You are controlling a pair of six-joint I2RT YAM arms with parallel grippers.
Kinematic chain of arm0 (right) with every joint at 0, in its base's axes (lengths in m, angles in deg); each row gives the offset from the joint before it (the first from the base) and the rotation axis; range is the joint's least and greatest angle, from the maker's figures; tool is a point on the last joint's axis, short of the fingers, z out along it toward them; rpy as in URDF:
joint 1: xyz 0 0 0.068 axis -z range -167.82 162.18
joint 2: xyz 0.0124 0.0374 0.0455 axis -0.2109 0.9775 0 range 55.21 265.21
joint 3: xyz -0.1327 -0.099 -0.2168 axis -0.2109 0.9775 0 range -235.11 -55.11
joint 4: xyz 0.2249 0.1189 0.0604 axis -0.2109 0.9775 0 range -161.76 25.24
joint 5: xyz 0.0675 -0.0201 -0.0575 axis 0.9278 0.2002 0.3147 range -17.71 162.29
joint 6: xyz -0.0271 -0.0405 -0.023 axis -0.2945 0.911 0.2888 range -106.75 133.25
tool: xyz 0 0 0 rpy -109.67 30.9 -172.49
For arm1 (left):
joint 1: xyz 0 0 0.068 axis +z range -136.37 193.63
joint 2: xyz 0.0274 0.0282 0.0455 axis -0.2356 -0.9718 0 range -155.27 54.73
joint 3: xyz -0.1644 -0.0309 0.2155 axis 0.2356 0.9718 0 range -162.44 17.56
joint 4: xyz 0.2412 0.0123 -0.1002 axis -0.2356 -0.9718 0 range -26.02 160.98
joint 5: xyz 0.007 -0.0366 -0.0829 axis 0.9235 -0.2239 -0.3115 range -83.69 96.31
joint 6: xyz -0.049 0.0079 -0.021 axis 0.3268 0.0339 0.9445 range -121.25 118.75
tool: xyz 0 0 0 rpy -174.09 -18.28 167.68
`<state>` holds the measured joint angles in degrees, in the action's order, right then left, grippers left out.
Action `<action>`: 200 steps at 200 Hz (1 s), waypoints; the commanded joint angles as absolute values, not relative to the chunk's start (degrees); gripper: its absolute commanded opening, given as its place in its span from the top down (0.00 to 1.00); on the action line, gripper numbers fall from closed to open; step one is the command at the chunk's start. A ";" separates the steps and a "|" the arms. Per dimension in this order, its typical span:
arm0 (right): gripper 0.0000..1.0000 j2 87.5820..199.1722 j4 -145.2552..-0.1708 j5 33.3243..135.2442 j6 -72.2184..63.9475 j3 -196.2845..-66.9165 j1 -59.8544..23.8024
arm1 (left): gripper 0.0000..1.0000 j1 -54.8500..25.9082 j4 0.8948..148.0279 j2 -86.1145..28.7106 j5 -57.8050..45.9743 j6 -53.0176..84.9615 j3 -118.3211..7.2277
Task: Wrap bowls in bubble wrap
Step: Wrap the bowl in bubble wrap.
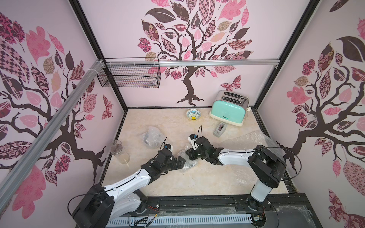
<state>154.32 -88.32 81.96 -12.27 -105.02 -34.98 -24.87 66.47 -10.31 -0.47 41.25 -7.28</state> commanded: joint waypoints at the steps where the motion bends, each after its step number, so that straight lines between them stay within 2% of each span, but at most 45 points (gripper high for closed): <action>1: 0.94 152.49 -86.92 82.30 -12.33 -104.59 -34.68 | 0.11 -23.88 70.36 -12.89 -0.73 38.13 -8.94; 25: 0.93 151.64 -86.11 82.81 -12.41 -104.68 -34.72 | 0.18 -22.00 73.15 -14.66 -2.68 38.15 -8.03; 51: 0.86 149.78 -84.68 83.17 -12.26 -104.94 -34.71 | 0.33 -20.91 72.88 -15.64 -3.90 36.61 -8.36; 59: 0.78 149.00 -83.86 83.18 -12.07 -105.18 -34.59 | 0.35 -20.92 72.61 -16.08 -4.18 36.23 -8.58; 75: 0.55 146.92 -81.76 82.86 -11.40 -105.86 -34.15 | 0.39 -20.85 72.36 -16.85 -5.57 35.61 -9.11; 88: 0.45 144.40 -80.19 81.90 -9.97 -105.89 -33.57 | 0.40 -20.84 72.13 -17.27 -6.42 35.51 -9.63; 122: 0.27 135.81 -78.79 75.22 -2.71 -101.40 -33.09 | 0.42 -20.53 69.10 -18.04 -6.33 34.00 -11.07; 145: 0.14 133.23 -78.36 74.23 1.10 -97.73 -33.10 | 0.43 -19.86 68.18 -17.64 -7.96 33.58 -11.11; 163: 0.11 134.81 -77.73 73.52 2.58 -97.56 -33.13 | 0.43 -19.79 67.06 -17.40 -7.66 33.08 -11.00; 200: 0.07 142.93 -78.92 78.69 3.38 -102.37 -32.98 | 0.43 -19.81 67.84 -18.69 -9.60 33.12 -11.28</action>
